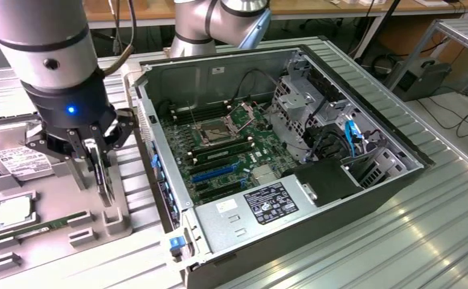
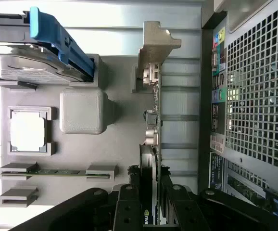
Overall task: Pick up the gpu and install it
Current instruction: 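Pick up the gpu and move the gpu toward the slot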
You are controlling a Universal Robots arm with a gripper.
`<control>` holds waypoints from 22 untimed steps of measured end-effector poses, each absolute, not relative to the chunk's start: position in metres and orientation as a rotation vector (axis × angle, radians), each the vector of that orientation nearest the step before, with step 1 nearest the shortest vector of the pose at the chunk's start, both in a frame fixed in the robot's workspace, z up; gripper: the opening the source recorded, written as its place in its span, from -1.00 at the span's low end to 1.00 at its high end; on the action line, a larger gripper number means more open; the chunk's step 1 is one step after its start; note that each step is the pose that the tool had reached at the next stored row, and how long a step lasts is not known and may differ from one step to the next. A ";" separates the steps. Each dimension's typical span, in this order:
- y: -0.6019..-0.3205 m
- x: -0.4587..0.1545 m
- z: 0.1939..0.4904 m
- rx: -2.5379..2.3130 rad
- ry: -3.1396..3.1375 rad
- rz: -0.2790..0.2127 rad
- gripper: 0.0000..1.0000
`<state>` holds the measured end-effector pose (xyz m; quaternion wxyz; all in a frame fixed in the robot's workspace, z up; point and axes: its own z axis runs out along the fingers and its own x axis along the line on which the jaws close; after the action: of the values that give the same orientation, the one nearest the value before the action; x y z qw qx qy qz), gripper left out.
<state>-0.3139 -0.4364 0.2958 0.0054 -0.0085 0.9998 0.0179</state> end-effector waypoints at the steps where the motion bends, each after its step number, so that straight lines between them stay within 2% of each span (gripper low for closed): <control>1: -0.438 -0.313 0.312 -0.026 3.130 0.057 -0.47; 22: -0.470 -0.278 0.421 -0.026 3.135 0.060 -0.47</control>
<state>-0.2783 -0.4702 0.4210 0.0028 -0.0084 0.9998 0.0191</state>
